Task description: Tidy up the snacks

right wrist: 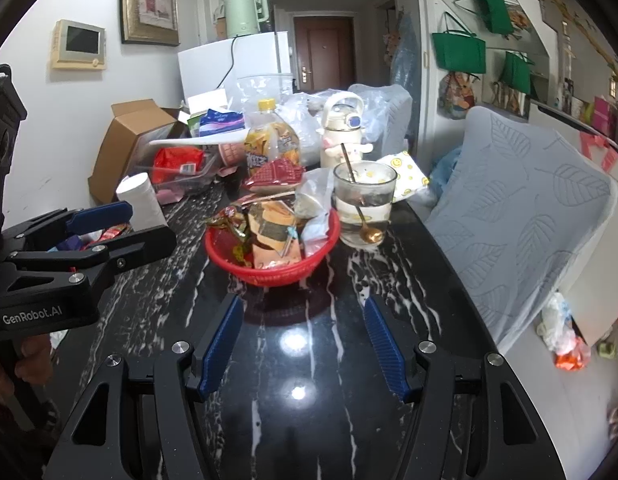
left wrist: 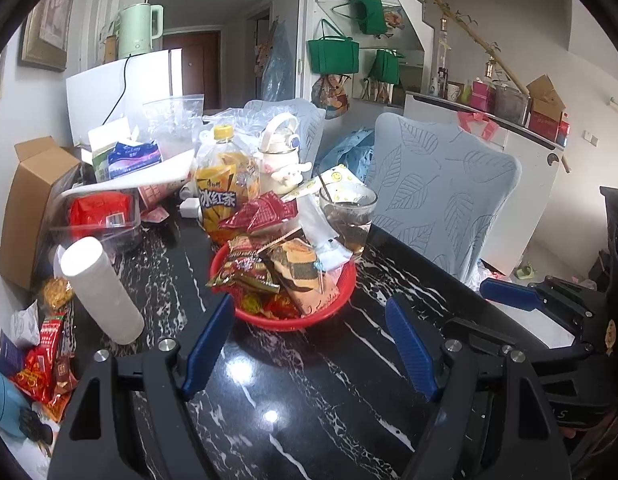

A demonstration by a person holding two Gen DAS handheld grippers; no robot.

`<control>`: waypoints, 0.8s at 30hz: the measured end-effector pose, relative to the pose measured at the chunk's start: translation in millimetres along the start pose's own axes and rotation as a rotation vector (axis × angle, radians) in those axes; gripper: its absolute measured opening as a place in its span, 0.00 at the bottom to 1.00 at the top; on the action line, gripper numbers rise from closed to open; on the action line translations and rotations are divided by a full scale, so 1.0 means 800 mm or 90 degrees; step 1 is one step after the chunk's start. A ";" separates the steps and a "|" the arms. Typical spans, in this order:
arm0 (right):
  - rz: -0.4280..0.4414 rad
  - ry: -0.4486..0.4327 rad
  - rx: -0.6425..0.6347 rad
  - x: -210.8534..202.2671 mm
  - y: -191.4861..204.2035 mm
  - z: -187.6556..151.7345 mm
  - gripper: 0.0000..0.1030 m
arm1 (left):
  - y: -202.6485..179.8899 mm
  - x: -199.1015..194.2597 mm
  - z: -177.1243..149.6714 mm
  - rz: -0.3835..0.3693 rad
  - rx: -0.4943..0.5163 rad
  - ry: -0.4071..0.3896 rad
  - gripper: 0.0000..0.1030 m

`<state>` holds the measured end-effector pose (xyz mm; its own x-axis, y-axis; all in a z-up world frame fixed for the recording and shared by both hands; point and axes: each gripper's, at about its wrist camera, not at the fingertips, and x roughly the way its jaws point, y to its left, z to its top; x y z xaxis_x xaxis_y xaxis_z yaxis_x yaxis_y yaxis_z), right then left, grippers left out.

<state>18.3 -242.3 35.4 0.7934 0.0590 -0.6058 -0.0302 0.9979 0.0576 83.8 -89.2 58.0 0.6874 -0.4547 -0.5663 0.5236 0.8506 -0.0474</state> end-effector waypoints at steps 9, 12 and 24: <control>-0.002 0.002 0.003 0.001 -0.001 0.003 0.61 | 0.001 -0.001 0.003 0.005 0.002 -0.001 0.75; -0.001 0.002 0.002 0.001 -0.001 0.003 0.61 | 0.003 0.001 0.004 0.003 -0.002 0.002 0.75; 0.003 0.004 -0.011 0.002 0.007 0.008 0.61 | 0.007 -0.001 0.005 0.010 -0.003 0.000 0.75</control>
<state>23.4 -237.1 39.7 0.7893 0.0634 -0.6107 -0.0442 0.9979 0.0466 88.1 -85.1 61.3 0.6952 -0.4412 -0.5674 0.5103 0.8589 -0.0426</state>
